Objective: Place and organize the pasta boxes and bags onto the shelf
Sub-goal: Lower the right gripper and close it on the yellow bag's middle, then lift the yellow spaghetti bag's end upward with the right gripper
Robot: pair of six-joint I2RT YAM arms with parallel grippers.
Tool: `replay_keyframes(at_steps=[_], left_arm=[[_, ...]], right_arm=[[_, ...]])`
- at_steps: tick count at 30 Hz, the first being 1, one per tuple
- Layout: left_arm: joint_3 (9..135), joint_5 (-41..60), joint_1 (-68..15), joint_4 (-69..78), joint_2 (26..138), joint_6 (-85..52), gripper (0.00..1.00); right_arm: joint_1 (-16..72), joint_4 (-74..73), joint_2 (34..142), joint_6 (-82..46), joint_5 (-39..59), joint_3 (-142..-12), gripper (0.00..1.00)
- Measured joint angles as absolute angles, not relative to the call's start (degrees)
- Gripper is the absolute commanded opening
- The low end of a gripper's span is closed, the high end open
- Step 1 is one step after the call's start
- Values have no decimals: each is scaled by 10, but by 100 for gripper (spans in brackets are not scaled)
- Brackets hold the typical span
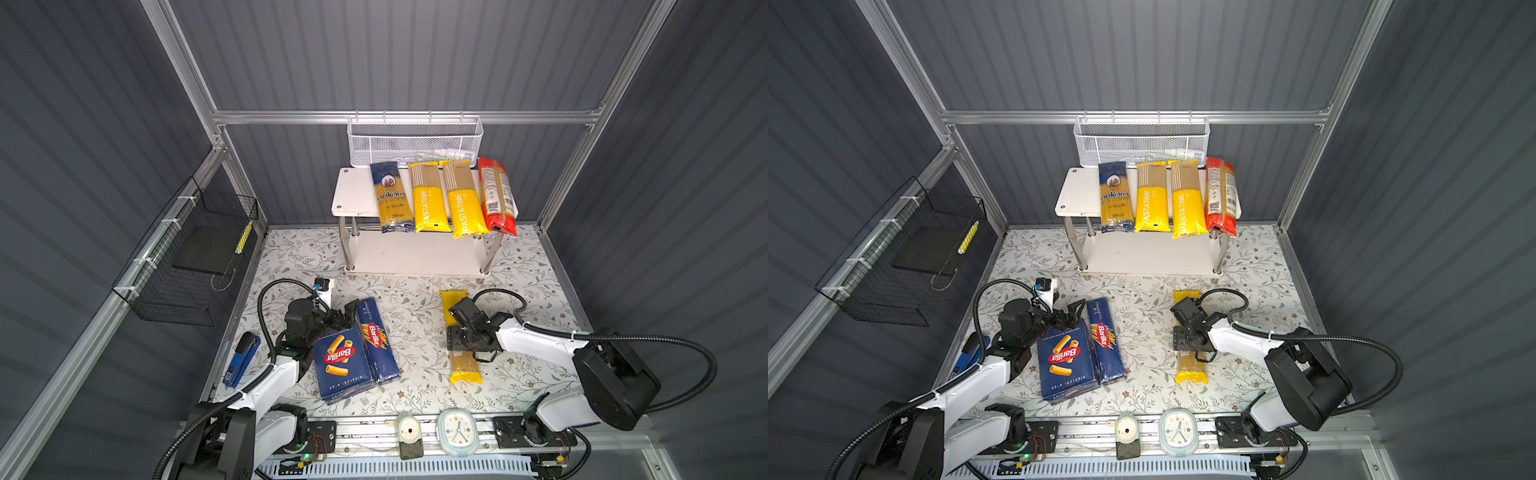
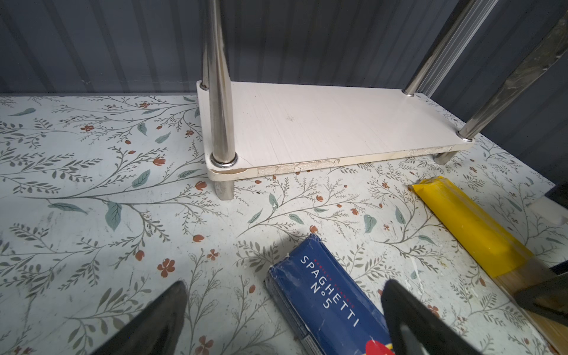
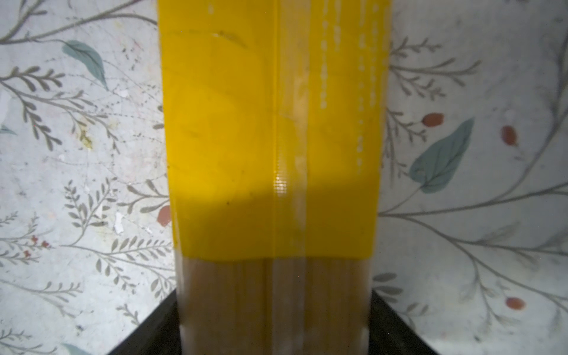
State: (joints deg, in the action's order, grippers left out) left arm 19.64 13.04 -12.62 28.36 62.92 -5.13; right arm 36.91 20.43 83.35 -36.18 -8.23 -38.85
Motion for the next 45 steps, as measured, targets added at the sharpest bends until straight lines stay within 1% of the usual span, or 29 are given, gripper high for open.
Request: replay_keyframes(at_steps=[4, 9, 11, 16, 17, 18, 27, 31, 38, 45], left_arm=[[196, 131, -126, 284, 629, -51, 100], [196, 131, -126, 284, 629, -51, 99], [196, 131, -126, 284, 629, -51, 100], [196, 131, -126, 283, 634, -51, 99], [196, 131, -126, 284, 634, -51, 100], [196, 131, -126, 284, 634, -51, 99], [196, 131, -126, 283, 634, -51, 100], [196, 131, -126, 283, 634, -51, 99], [196, 131, -126, 283, 634, -51, 100], [196, 131, -126, 283, 634, -51, 100]], right_arm=[[369, 185, 817, -371, -83, -370, 68], [369, 176, 808, -384, -83, -361, 60], [369, 175, 807, -388, -83, -361, 53], [369, 167, 795, -394, -88, -352, 40], [369, 167, 793, -395, -89, -352, 34], [369, 167, 791, -396, -89, -352, 31], [372, 173, 756, -394, -89, -341, 26], [372, 181, 731, -388, -83, -337, 20], [372, 177, 694, -381, -79, -338, 18], [372, 186, 689, -367, -77, -362, 14]])
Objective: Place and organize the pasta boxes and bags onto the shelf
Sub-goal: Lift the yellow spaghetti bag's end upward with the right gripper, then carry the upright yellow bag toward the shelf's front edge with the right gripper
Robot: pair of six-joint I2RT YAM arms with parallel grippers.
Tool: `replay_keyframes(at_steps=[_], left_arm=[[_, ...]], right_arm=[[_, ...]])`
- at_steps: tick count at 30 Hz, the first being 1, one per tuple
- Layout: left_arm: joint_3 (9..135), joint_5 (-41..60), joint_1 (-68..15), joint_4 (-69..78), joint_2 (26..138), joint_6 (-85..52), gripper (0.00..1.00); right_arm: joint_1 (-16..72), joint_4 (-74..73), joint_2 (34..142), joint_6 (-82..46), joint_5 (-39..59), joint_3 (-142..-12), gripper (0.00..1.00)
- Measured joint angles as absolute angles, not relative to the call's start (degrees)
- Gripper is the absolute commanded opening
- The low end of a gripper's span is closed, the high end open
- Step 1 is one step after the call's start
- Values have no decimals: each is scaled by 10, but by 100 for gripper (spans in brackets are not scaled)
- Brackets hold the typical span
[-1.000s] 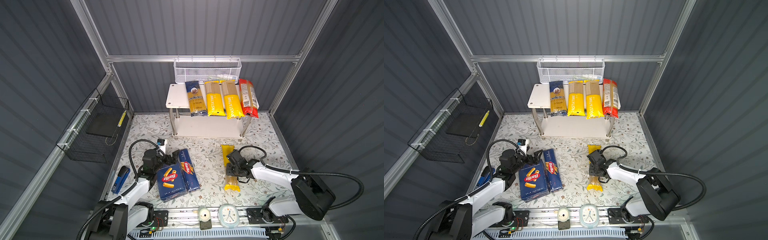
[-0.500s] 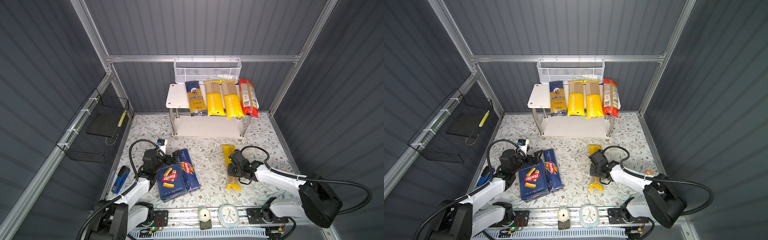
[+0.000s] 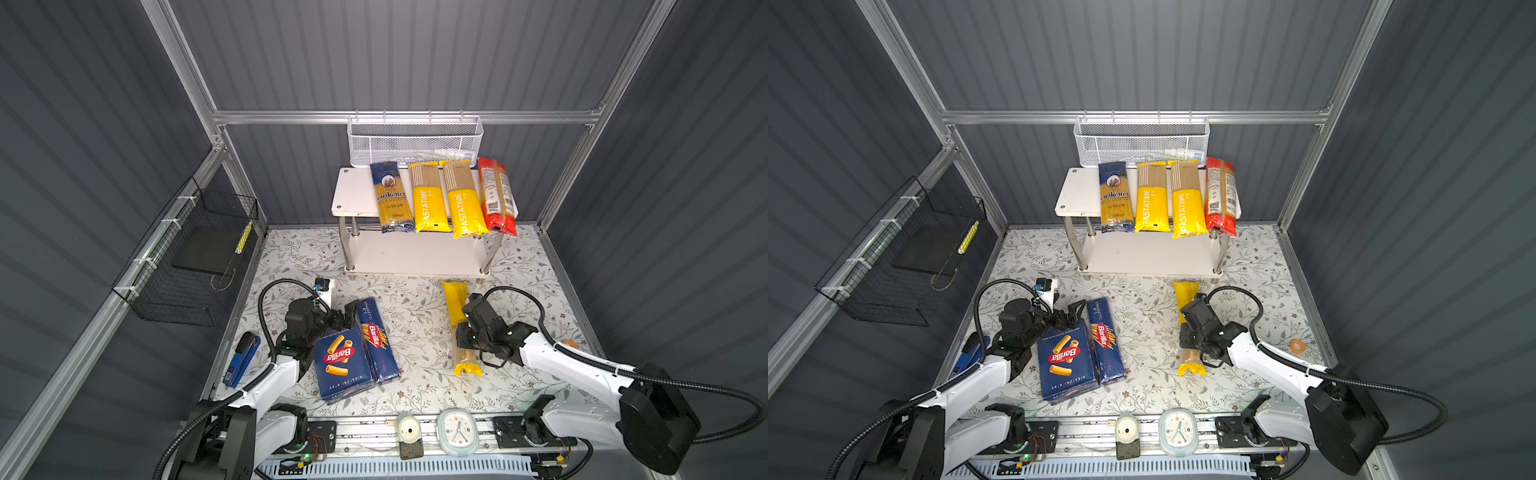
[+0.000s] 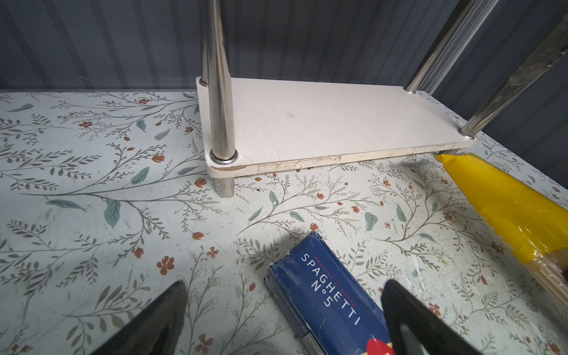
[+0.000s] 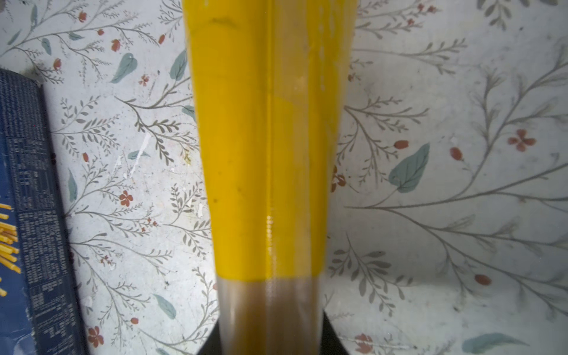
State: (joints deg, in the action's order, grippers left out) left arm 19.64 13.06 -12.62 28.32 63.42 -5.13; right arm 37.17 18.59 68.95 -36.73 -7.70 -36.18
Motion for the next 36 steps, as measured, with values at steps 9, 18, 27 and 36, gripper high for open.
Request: replay_keyframes(at_steps=[9, 18, 27, 36], left_arm=[[196, 131, -126, 283, 634, -51, 100], [196, 131, -126, 283, 634, -51, 100], [196, 131, -126, 283, 634, -51, 99], [196, 130, -126, 283, 634, -51, 100]], right_arm=[[365, 181, 691, -347, -78, -406, 13], [327, 186, 706, -325, -79, -430, 13], [269, 178, 749, -292, -71, -481, 14], [229, 175, 818, -261, -61, -542, 14]])
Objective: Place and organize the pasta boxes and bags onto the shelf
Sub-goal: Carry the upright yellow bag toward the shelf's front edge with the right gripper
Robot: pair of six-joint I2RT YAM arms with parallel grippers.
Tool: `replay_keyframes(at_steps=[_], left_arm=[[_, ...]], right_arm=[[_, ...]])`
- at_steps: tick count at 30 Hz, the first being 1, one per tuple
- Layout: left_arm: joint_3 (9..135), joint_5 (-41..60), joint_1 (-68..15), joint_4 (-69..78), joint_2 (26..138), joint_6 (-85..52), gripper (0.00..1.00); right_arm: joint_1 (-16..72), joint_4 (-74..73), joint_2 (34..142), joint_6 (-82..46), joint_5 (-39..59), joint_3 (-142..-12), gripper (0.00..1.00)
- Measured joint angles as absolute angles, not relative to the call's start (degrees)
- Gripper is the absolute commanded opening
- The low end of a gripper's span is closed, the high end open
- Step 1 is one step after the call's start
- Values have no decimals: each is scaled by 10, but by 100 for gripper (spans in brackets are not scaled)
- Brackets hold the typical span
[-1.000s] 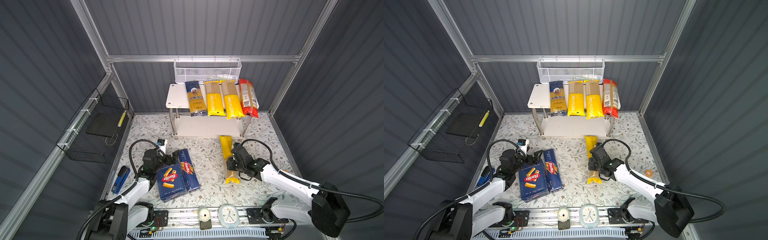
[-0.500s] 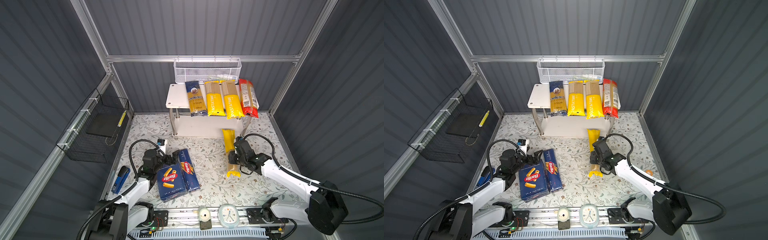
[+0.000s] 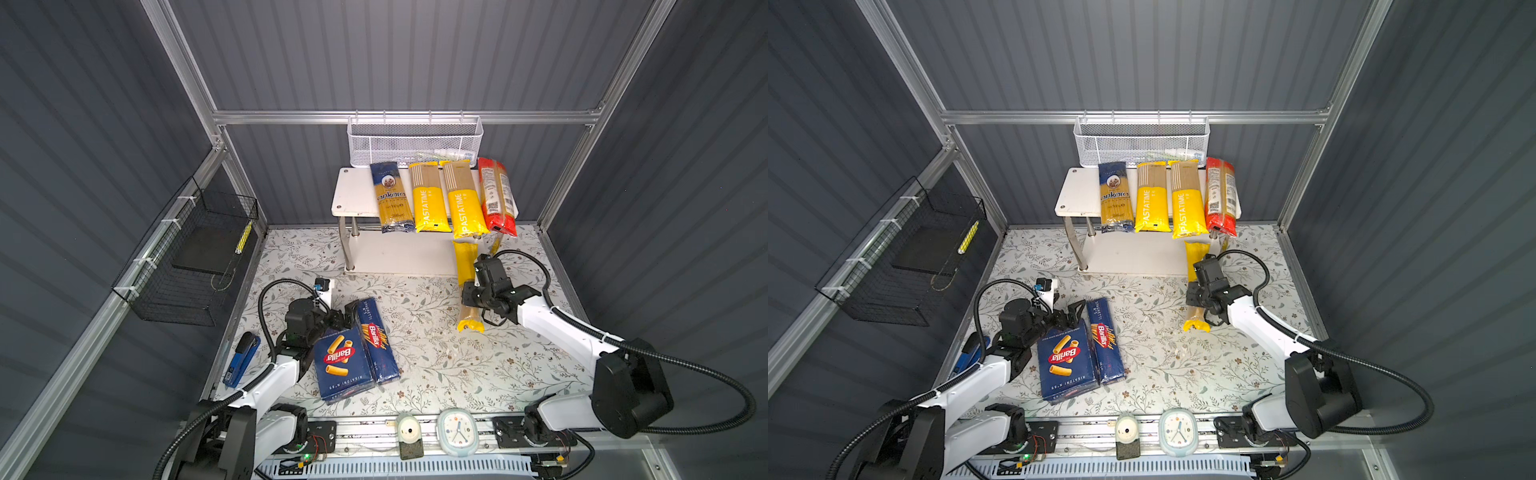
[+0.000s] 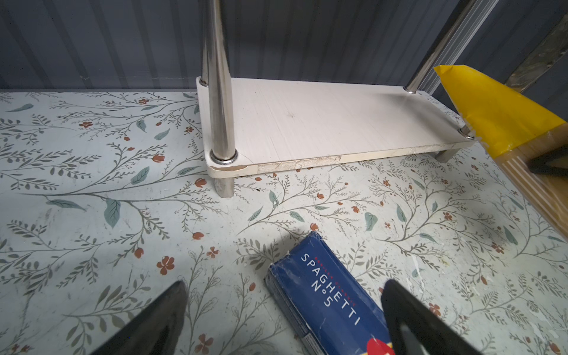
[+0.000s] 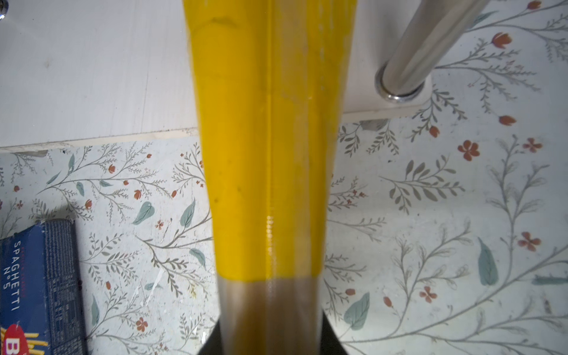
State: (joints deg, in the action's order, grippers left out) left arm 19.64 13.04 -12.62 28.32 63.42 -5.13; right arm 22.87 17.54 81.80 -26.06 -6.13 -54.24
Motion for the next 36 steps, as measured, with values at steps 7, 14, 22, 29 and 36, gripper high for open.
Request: replay_keyframes(at_steps=[7, 14, 22, 29, 36], left_arm=[[196, 130, -126, 283, 634, -51, 100], [196, 128, -126, 283, 634, -51, 99], [196, 129, -126, 283, 634, -51, 99], [198, 128, -126, 280, 637, -51, 100], [200, 126, -126, 279, 643, -51, 99]], right_arm=[[213, 170, 859, -244, -57, -583, 14], [198, 161, 897, -239, -55, -613, 14], [188, 158, 952, -235, -53, -652, 15], [188, 173, 981, -228, -66, -697, 15], [187, 178, 1007, -223, -85, -722, 17]])
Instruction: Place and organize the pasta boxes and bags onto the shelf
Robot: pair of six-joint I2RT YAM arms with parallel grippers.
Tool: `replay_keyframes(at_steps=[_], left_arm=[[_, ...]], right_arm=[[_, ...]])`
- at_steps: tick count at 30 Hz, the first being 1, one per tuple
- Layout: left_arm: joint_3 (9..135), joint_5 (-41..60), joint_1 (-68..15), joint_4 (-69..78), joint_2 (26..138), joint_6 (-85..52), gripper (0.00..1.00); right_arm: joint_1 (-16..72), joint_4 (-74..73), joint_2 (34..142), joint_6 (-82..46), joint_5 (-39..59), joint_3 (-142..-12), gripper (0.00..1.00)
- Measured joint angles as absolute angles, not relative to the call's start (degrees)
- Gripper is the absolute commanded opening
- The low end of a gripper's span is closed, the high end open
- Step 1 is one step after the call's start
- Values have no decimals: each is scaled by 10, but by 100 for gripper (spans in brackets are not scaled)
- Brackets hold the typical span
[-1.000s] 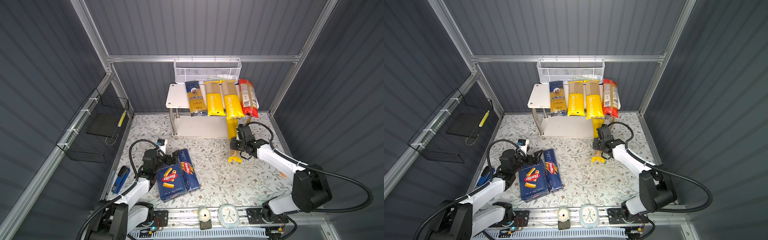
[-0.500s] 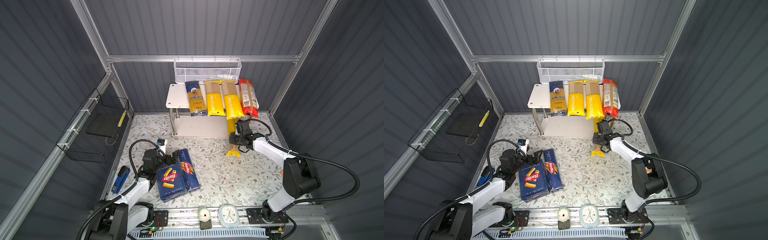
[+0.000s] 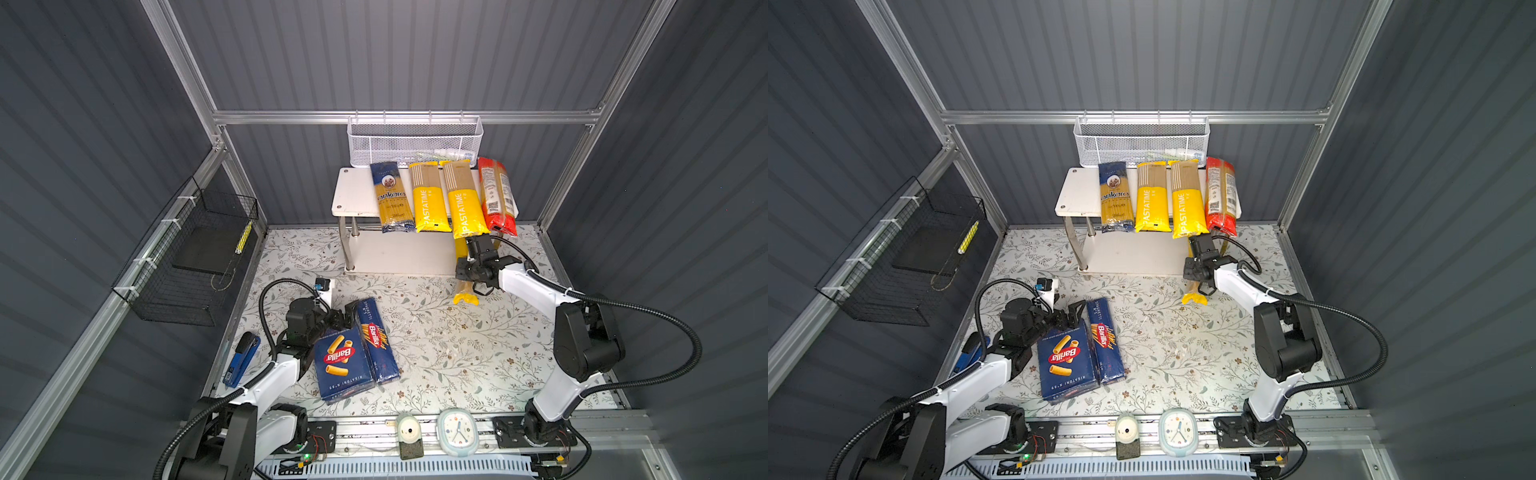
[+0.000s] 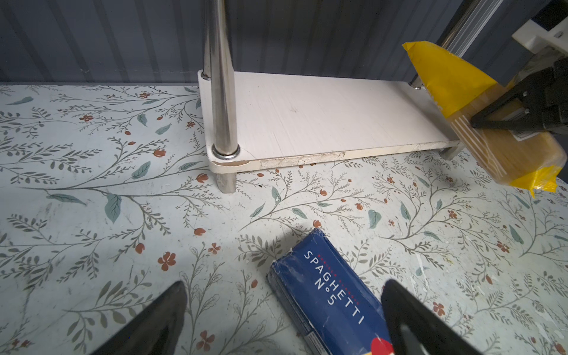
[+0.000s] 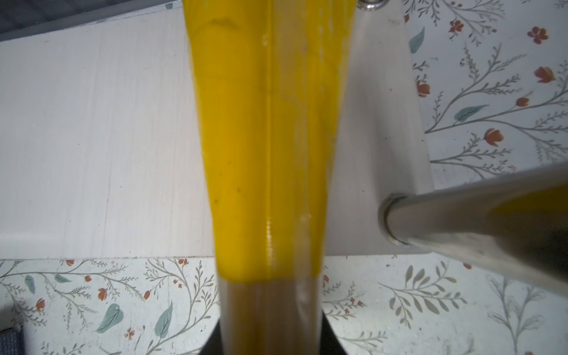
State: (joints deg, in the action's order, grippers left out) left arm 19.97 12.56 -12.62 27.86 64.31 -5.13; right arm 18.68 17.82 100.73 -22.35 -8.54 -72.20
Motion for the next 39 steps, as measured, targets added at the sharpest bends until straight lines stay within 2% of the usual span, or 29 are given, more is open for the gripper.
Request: replay_keyframes(at_steps=[9, 15, 20, 33, 39], left_arm=[[200, 124, -126, 279, 643, -51, 99], [200, 124, -126, 279, 642, -51, 100], [200, 124, -126, 279, 641, -51, 100], [200, 124, -126, 279, 641, -51, 100], [200, 124, -126, 279, 641, -51, 99]], right_arm=[[181, 171, 1025, -224, -91, -724, 19], [177, 161, 1040, -224, -90, -742, 27], [173, 150, 1046, -224, -90, -745, 28], [169, 116, 1049, -225, -86, -749, 56], [169, 94, 1018, -232, -80, -701, 60]])
